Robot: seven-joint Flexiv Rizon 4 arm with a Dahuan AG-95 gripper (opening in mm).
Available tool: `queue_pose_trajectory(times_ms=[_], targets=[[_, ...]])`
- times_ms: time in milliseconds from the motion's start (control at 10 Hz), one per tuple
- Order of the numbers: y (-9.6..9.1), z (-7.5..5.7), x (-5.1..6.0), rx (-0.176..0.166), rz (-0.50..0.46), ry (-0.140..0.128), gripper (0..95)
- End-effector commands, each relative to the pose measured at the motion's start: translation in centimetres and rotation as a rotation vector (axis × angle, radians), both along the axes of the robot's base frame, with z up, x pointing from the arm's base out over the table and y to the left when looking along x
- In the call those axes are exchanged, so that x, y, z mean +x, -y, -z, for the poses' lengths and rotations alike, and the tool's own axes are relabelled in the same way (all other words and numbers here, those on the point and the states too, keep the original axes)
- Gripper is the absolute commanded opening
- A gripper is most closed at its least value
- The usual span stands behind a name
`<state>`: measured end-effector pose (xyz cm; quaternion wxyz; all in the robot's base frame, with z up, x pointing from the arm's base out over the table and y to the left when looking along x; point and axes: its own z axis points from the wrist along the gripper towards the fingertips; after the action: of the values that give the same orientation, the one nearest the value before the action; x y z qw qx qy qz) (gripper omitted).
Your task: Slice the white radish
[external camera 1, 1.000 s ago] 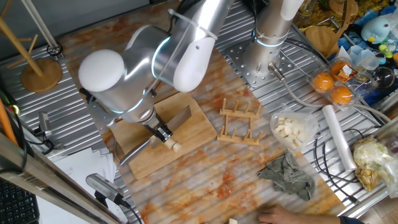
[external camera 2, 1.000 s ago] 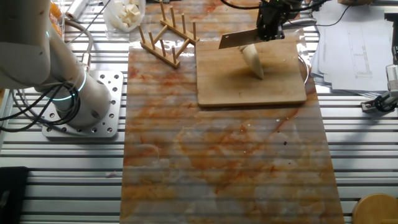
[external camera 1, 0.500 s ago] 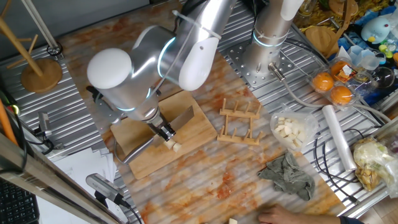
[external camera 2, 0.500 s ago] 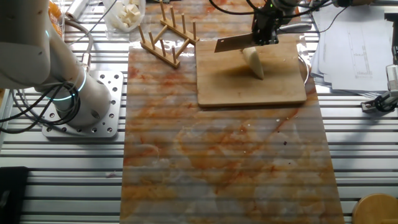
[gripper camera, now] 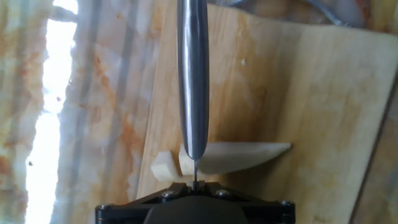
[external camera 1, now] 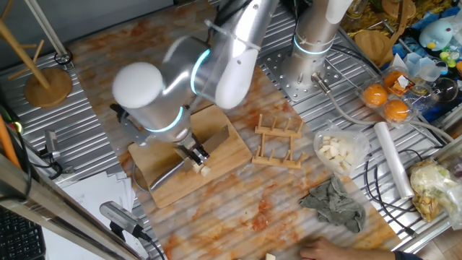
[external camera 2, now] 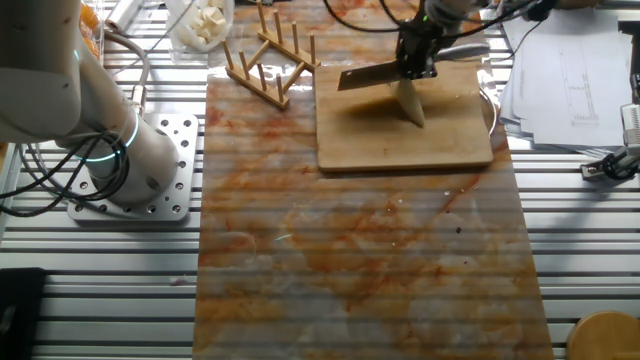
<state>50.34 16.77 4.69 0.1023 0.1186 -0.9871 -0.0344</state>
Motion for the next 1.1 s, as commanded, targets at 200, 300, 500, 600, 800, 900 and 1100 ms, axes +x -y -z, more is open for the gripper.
queue_pose_trajectory(times_ms=[200,300,500,600,800,900,1100], targets=[[0.0,1.5,-0.7,0.02,-0.008,-0.01,0.0],[0.0,1.6,-0.7,0.026,-0.022,-0.01,0.0],[0.2,-0.1,-1.0,0.041,-0.049,-0.026,0.0],[0.2,-0.4,-1.0,0.04,-0.053,-0.028,0.0],[0.5,-4.2,-1.3,0.051,-0.077,-0.059,0.0],[0.5,-4.3,-1.3,0.046,-0.077,-0.051,0.0],[0.4,-4.6,-0.2,0.021,-0.072,-0.046,0.0]])
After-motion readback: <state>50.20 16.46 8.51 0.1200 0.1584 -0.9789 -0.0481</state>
